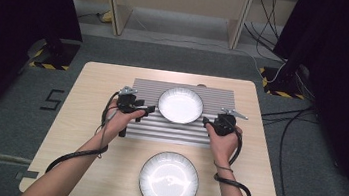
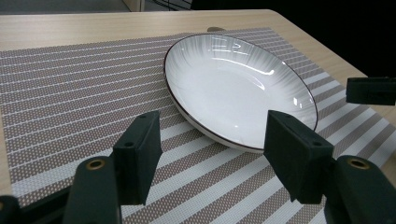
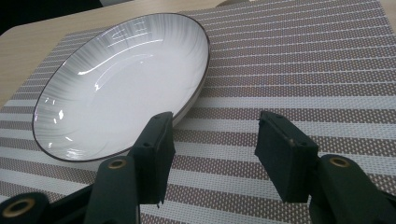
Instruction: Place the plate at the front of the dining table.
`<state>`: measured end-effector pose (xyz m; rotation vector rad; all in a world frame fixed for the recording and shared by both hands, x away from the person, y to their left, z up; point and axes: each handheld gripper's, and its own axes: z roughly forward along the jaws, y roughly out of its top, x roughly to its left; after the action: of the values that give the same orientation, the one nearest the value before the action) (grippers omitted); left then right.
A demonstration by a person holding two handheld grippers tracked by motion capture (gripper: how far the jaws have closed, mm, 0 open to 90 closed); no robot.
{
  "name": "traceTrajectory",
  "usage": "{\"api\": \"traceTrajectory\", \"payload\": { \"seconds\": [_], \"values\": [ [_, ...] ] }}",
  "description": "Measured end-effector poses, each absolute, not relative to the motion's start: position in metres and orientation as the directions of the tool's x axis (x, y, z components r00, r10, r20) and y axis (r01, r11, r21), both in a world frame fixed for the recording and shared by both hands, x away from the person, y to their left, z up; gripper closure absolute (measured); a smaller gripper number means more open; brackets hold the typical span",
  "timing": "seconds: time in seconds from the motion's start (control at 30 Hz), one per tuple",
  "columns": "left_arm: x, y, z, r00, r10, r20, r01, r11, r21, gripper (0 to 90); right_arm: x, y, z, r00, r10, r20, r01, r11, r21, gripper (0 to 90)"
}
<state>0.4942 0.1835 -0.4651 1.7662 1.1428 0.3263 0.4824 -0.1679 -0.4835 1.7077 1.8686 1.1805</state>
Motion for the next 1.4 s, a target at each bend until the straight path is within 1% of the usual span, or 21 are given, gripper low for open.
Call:
{"api": "traceTrajectory", "payload": {
  "seconds": [0.23,0.37,0.83,1.4],
  "values": [
    [0.485,0.186,-0.468,0.532,0.809,-0.249,0.545,-0.102,0.832,35.8,0.478,-0.172,-0.483,-0.211,0.940,0.268,0.650,-0.070,0.757,46.3],
    [0.480,0.190,-0.469,0.526,0.805,-0.276,0.558,-0.081,0.826,35.8,0.474,-0.174,-0.484,-0.210,0.940,0.268,0.651,-0.070,0.756,46.3],
    [0.469,0.199,-0.478,0.521,0.810,-0.269,0.556,-0.083,0.827,35.8,0.462,-0.181,-0.487,-0.200,0.941,0.274,0.657,-0.079,0.750,46.1],
    [0.451,0.208,-0.473,0.537,0.802,-0.263,0.534,-0.082,0.841,35.6,0.448,-0.185,-0.485,-0.211,0.936,0.284,0.651,-0.082,0.754,45.8]
  ]
}}
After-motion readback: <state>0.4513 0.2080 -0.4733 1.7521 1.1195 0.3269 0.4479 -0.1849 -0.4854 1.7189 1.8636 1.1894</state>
